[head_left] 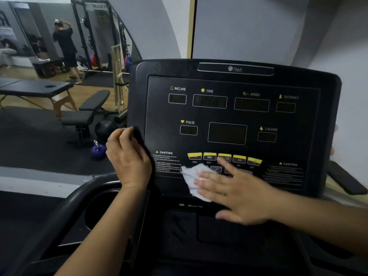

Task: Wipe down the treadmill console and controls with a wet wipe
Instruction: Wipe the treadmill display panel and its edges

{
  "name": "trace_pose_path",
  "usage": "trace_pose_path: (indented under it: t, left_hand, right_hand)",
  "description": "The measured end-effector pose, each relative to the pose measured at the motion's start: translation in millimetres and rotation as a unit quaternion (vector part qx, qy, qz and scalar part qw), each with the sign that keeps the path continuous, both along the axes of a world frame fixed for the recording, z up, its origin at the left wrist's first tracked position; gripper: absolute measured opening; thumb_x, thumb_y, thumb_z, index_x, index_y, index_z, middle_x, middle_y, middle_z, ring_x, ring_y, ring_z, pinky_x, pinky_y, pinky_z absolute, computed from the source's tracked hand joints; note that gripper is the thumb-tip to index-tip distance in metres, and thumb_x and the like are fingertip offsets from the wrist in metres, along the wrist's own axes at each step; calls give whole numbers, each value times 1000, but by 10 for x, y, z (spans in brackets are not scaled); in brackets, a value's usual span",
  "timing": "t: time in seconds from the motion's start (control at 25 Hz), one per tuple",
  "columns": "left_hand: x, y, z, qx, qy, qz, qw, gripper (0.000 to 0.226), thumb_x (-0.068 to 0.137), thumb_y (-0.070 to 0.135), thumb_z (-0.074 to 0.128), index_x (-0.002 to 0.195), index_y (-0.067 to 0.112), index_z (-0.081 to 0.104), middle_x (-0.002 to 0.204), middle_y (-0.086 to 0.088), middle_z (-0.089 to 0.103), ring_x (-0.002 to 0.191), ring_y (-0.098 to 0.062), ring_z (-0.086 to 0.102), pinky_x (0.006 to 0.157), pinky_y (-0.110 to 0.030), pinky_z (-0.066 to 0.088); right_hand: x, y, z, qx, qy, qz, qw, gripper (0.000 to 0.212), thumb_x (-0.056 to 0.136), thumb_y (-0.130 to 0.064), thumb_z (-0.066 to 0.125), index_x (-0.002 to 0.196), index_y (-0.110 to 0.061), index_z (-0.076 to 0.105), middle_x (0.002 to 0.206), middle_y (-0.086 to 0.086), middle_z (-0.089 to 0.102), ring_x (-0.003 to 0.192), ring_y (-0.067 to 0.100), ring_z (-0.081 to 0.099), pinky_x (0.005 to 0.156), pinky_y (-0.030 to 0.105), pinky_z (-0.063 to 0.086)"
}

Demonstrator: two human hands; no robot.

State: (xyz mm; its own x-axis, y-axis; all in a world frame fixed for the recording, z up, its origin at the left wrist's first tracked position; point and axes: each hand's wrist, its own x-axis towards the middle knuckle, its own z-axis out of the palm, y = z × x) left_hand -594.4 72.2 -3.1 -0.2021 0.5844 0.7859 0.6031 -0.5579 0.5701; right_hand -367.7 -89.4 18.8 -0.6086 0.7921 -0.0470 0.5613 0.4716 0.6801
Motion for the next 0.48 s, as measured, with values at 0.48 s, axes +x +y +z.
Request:
trace_pose_path:
  t: [0.48]
  left_hand:
    - [15,5,-6,90,96,28,991,48,71,-13,55,114,8,58,116,-21,59,106,-33,44,89,-50,34]
  right_hand:
    - [25,-128,-125,72,90,-134,984,72,94,-58,24,152,-14,25,159,9,15,148,28,10,113,65,5]
